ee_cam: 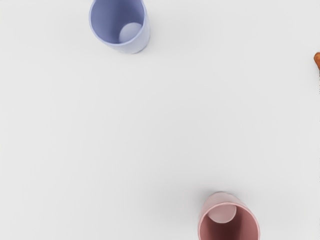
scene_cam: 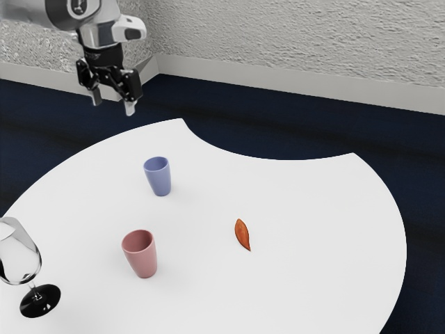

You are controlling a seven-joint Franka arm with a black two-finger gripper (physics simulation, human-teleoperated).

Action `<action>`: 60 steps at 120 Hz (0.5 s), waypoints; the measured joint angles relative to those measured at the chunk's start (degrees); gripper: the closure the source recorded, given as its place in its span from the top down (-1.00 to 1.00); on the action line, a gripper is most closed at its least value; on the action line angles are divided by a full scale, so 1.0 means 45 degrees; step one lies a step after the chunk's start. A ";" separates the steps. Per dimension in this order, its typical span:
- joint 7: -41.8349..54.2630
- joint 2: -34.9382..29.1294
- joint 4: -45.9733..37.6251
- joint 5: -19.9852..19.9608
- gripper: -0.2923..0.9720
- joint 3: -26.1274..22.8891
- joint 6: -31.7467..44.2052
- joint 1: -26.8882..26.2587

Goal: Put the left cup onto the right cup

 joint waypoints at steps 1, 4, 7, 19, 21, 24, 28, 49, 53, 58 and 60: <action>0.0001 0.0013 0.0004 0.0001 0.54 0.0001 0.0007 -0.0018; 0.0004 0.0059 0.0013 0.0007 0.54 0.0003 0.0033 -0.0065; 0.0007 0.0140 0.0054 0.0022 0.54 0.0011 0.0061 -0.0107; 0.0015 0.0581 0.0138 0.0131 0.54 0.0054 0.0403 -0.0098; 0.0017 0.0686 0.0146 0.0163 0.54 0.0062 0.0500 -0.0070; 0.0019 0.0854 0.0156 0.0205 0.54 0.0076 0.0635 -0.0024; 0.0022 0.1101 0.0169 0.0248 0.54 0.0117 0.0827 0.0026; 0.0015 0.2565 0.0221 0.0340 0.54 0.0355 0.1866 0.0101; 0.0015 0.2836 0.0222 0.0336 0.54 0.0475 0.2106 0.0099; 0.0016 0.3148 0.0223 0.0324 0.54 0.0596 0.2394 0.0121; 0.0015 0.3264 0.0223 0.0320 0.54 0.0632 0.2514 0.0126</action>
